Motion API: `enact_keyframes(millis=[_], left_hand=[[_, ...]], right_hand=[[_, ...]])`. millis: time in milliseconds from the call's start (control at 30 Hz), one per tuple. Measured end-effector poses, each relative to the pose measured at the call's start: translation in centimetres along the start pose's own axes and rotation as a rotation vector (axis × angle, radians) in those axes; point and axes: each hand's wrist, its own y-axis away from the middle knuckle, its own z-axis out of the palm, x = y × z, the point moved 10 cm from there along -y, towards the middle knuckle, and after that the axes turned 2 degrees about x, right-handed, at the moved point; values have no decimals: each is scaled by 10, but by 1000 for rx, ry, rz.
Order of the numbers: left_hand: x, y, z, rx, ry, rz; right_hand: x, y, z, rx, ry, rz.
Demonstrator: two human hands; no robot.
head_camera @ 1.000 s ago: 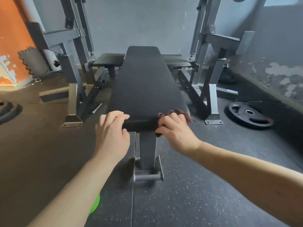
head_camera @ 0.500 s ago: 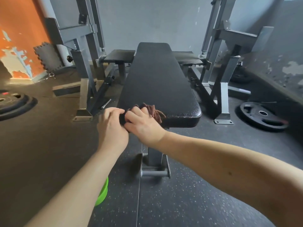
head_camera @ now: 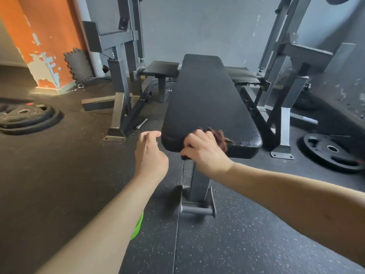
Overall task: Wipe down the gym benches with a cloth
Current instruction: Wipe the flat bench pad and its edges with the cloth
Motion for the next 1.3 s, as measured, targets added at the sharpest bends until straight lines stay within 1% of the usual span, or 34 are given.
enact_keyframes(millis=[100,200,300,400,467,533,733,800,867,933,967,1100,1233,1300], left_hand=[[-11,-6,-7,2,-16,-18],[-18,-7,-6,5,-11,-33],[-7,-1,-3,41,-22,-13],[19,10,6,103,-90,99],[30,16,17,101,-136,146],[36,22,25,92,-158,162],[45,33,29,72,-188,169],[46,34,28,52,-188,160],[46,35,27,31,-190,150],[46,37,28,19,-199,149],[46,37,28,13,-201,148],[43,38,33,-9,-195,141],[38,36,35,1,-150,136],[39,35,33,13,-121,162]], right_hand=[[-32,-42,20,26,8,-44],[-42,-49,23,34,18,-56],[-30,-21,18,4,109,-81],[-4,22,3,-11,132,-88],[13,53,-4,-65,138,-82],[29,82,-10,-120,152,-72],[59,131,-29,-106,173,-75],[72,145,-32,-142,178,-27],[100,163,-47,-138,186,112],[125,181,-68,-97,165,274],[128,185,-77,-75,141,314],[102,168,-76,-43,49,285],[99,137,-49,-7,42,334],[92,128,-46,7,40,324]])
